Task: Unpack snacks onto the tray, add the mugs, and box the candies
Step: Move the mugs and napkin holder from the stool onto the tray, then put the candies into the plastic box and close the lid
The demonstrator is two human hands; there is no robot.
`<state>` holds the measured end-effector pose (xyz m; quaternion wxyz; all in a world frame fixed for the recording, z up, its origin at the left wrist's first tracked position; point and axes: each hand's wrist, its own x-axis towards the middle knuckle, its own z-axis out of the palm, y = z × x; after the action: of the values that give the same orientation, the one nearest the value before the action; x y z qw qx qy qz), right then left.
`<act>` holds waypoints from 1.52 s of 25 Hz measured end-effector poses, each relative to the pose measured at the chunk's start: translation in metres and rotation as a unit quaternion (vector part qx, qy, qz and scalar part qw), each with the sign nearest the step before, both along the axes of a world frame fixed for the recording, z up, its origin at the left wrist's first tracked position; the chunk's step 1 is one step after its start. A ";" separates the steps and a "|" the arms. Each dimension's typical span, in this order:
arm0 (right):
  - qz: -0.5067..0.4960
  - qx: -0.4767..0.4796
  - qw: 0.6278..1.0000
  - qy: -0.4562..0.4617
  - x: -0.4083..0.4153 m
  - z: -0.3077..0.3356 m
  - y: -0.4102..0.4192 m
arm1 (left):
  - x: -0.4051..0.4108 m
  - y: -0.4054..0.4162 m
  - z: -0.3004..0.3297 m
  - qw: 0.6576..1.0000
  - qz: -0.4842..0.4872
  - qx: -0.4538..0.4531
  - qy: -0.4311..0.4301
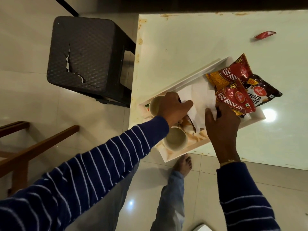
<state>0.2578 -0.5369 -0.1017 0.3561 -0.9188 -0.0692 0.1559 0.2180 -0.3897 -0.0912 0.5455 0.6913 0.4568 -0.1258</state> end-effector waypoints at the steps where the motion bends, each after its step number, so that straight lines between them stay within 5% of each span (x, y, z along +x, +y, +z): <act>1: -0.003 0.002 1.000 0.005 0.002 -0.001 0.001 | 0.001 0.001 0.000 1.000 -0.008 0.001 0.007; 18: 0.050 -0.048 0.997 -0.038 -0.007 0.001 0.012 | 0.009 0.008 0.008 0.991 -0.114 0.060 0.039; 23: -0.082 0.002 0.993 -0.080 -0.011 0.004 -0.014 | -0.006 0.035 0.021 0.984 -0.036 0.160 -0.064; 26: -0.153 0.014 0.985 -0.078 -0.008 0.002 -0.048 | -0.045 0.059 0.021 0.969 0.094 0.201 -0.104; 30: -0.225 -0.010 0.967 -0.119 0.028 0.003 -0.097 | -0.118 0.069 -0.007 0.960 0.244 0.137 0.006; 34: -0.298 0.053 0.952 0.048 0.090 -0.009 -0.131 | -0.164 0.048 -0.042 0.948 0.294 0.051 0.114; 38: -0.190 0.120 0.937 0.268 0.118 -0.024 -0.120 | -0.170 0.026 -0.057 0.963 0.224 0.105 0.110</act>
<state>0.3763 -0.6570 -0.1258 0.4920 -0.7894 0.1862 0.3164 0.0482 -0.3641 -0.1487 0.4301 0.6067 0.6680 -0.0270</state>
